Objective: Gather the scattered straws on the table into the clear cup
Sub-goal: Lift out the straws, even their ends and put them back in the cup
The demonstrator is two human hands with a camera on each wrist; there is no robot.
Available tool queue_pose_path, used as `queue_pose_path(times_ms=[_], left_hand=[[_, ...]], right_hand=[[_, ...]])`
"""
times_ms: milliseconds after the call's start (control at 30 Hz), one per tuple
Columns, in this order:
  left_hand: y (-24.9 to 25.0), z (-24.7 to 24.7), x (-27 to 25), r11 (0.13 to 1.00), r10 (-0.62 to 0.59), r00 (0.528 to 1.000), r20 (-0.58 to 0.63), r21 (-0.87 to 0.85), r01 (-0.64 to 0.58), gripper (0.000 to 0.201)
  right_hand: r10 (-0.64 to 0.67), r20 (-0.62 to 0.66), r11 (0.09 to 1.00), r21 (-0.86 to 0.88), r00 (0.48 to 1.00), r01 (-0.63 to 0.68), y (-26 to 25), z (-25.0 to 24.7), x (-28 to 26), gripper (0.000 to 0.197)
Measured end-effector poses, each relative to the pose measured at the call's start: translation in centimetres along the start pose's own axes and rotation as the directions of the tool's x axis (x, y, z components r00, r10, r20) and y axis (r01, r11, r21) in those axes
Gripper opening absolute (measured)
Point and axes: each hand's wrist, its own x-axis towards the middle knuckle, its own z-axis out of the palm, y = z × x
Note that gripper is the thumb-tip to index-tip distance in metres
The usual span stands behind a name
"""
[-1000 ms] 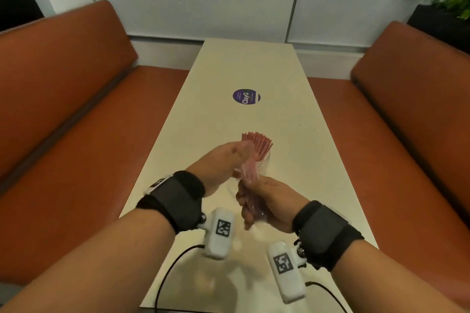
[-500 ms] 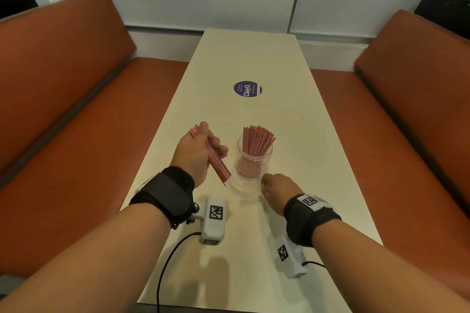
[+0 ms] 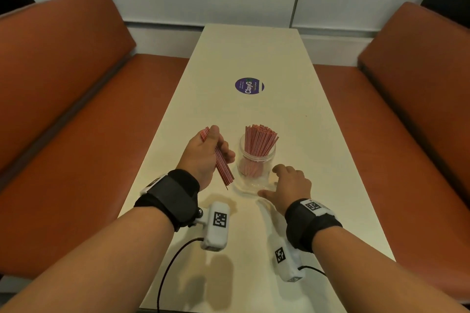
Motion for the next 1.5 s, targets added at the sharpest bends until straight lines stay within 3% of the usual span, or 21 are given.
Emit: queue_pose_path(times_ms=[67,167,333,433,500,567,633,733,800,833,900,933,1033,1100,1400,1466,1500], left_hand=[[0.0,0.5,0.5,1.0,0.016,1.0,0.019,-0.003,-0.016,0.034],[0.8,1.7,1.9,0.999,0.045,0.997,0.062,-0.02,-0.044,0.031],[2.6,5.0,4.8,0.986,0.142,0.975,0.173,0.06,-0.155,0.028],[1.8,6.3,6.2,0.927,0.18,0.936,0.304,0.266,-0.264,0.03],[0.8,6.6,6.8,0.844,0.102,0.907,0.408,0.446,-0.296,0.034],[-0.1,6.7,7.1,0.798,-0.017,0.901,0.434,0.549,-0.249,0.033],[-0.8,6.8,7.2,0.768,-0.048,0.909,0.414,0.597,-0.231,0.02],[-1.2,7.3,7.3,0.71,0.039,0.921,0.387,0.638,-0.298,0.004],[-0.9,7.4,7.1,0.696,0.187,0.922,0.34,0.616,-0.368,0.007],[-0.7,7.4,7.1,0.664,0.295,0.9,0.32,0.609,-0.434,0.01],[-0.4,7.2,7.3,0.497,0.439,0.819,0.37,0.659,-0.564,0.021],[-0.5,7.2,7.4,0.372,0.407,0.793,0.453,0.71,-0.597,0.032],[-1.5,7.9,8.1,-0.1,0.08,0.767,0.637,0.77,-0.63,0.059],[-2.1,8.3,8.7,-0.239,-0.015,0.758,0.652,0.734,-0.636,0.054],[-2.8,7.8,8.8,-0.301,-0.079,0.783,0.616,0.735,-0.608,0.05],[-1.8,7.8,8.2,-0.243,-0.053,0.79,0.61,0.76,-0.603,0.053],[-1.3,7.4,7.8,-0.159,0.011,0.798,0.602,0.789,-0.593,0.054]], right_hand=[[0.01,-0.018,0.998,0.055,1.0,-0.009,-0.1,0.0,0.1,0.083],[0.019,-0.085,0.961,0.276,0.996,0.005,-1.1,-0.6,0.6,0.104],[0.107,-0.11,0.756,0.655,0.988,-0.009,-3.0,0.5,3.7,0.121],[0.114,-0.124,0.702,0.712,0.986,0.008,-2.9,0.7,4.6,0.104],[0.097,-0.126,0.673,0.739,0.987,0.028,-3.0,0.4,4.7,0.085],[0.069,-0.133,0.663,0.747,0.989,0.054,-3.2,0.2,4.7,0.076],[0.061,-0.139,0.652,0.755,0.988,0.066,-3.3,0.4,4.8,0.071],[0.074,-0.129,0.646,0.761,0.989,0.051,-3.3,0.7,4.8,0.072],[0.069,-0.135,0.632,0.772,0.988,0.061,-3.3,0.7,4.9,0.075],[0.072,-0.131,0.622,0.781,0.989,0.058,-3.3,0.7,4.9,0.077],[0.077,-0.122,0.616,0.787,0.99,0.049,-3.2,0.6,4.7,0.077],[0.073,-0.121,0.623,0.781,0.99,0.05,-3.2,0.5,4.6,0.071],[0.056,-0.127,0.651,0.757,0.99,0.061,-3.2,0.2,4.3,0.06],[0.051,-0.085,0.621,0.783,0.995,0.035,-3.3,-0.1,4.3,0.061],[0.061,-0.093,0.622,0.783,0.994,0.035,-3.7,0.0,4.6,0.068],[0.027,-0.083,0.612,0.789,0.996,0.049,-3.5,-0.3,4.4,0.076],[0.023,-0.067,0.612,0.79,0.998,0.039,-3.1,-0.4,4.3,0.087]])
